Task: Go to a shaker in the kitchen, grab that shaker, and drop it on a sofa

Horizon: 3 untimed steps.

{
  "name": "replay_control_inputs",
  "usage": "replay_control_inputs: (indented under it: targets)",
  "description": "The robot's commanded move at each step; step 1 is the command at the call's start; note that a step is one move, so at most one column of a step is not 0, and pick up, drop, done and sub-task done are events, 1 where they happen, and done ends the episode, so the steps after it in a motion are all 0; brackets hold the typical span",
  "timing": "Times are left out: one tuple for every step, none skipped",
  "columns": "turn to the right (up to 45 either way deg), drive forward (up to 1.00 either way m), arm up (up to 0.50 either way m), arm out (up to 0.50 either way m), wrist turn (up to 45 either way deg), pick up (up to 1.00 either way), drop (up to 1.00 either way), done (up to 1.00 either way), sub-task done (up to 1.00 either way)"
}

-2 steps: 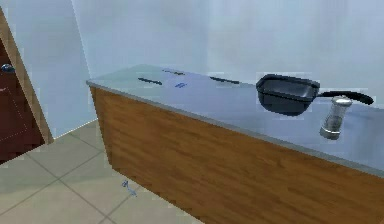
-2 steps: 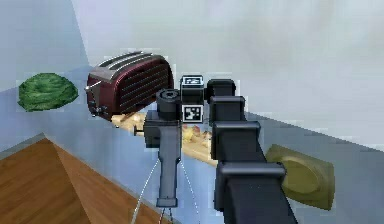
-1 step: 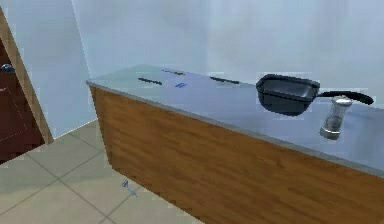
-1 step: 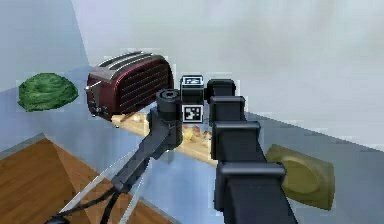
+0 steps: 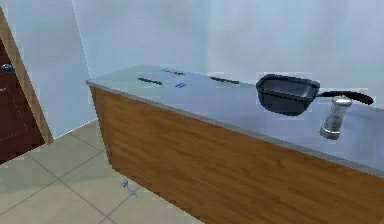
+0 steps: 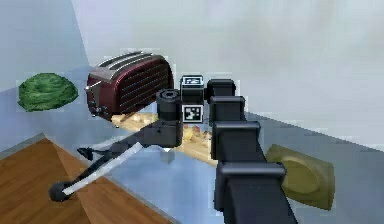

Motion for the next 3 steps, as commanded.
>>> replay_control_inputs:
  targets:
    - [0.0, 0.0, 0.0, 0.0, 45.0, 0.0, 0.0, 0.0, 0.0]
    - [0.0, 0.0, 0.0, 0.0, 30.0, 0.0, 0.0, 0.0, 0.0]
    - [0.0, 0.0, -0.16, 0.0, 0.0, 0.0, 0.0, 0.0, 0.0]
